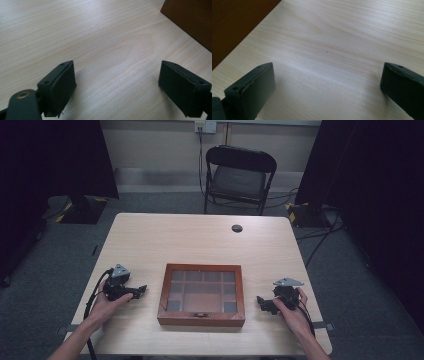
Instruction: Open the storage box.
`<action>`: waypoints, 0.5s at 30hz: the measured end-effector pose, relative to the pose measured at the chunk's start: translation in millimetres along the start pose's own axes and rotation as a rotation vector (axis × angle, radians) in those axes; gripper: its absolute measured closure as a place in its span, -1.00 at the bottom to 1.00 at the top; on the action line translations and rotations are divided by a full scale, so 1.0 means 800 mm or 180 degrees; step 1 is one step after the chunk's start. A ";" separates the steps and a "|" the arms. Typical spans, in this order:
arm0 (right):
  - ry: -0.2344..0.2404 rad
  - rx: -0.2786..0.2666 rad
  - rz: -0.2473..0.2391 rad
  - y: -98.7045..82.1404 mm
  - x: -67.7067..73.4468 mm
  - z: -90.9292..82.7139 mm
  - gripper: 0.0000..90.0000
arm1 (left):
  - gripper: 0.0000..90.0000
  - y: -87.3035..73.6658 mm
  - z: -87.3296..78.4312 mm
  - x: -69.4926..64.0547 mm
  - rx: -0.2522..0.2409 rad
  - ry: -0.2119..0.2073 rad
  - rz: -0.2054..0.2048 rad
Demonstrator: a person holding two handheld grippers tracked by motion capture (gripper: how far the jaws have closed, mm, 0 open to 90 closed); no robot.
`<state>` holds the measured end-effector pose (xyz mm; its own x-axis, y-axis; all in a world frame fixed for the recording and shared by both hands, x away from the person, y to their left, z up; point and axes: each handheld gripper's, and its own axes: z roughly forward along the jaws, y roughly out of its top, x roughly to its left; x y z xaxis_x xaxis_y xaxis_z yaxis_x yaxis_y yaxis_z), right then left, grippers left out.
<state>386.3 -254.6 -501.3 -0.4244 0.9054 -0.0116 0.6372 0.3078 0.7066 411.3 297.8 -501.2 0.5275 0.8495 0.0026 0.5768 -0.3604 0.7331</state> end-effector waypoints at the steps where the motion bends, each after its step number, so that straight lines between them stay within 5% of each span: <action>1: -0.0001 -0.0001 -0.0002 0.000 0.000 0.000 -1.00 | -0.66 0.000 -0.001 0.001 0.0011 0.0009 0.0013; 4: 0.0001 0.0003 0.0003 0.000 0.000 0.000 -1.00 | -0.59 0.003 -0.003 0.000 0.0042 -0.0035 -0.0096; 10: 0.0001 0.0000 0.0000 0.000 0.000 0.000 -1.00 | -0.55 0.010 -0.006 0.001 0.0143 -0.0127 -0.0113; 13: 0.0000 -0.0002 -0.0002 0.000 0.000 0.000 -1.00 | -0.51 0.015 -0.012 -0.001 0.0076 -0.0162 -0.0095; 15: 0.0000 -0.0002 -0.0002 0.000 0.000 0.000 -1.00 | -0.50 0.021 -0.019 -0.004 -0.0013 -0.0298 -0.0244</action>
<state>386.4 -254.6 -501.3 -0.4249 0.9052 -0.0120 0.6365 0.3082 0.7071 410.4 294.9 -478.5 0.5381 0.8347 -0.1169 0.6151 -0.2940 0.7315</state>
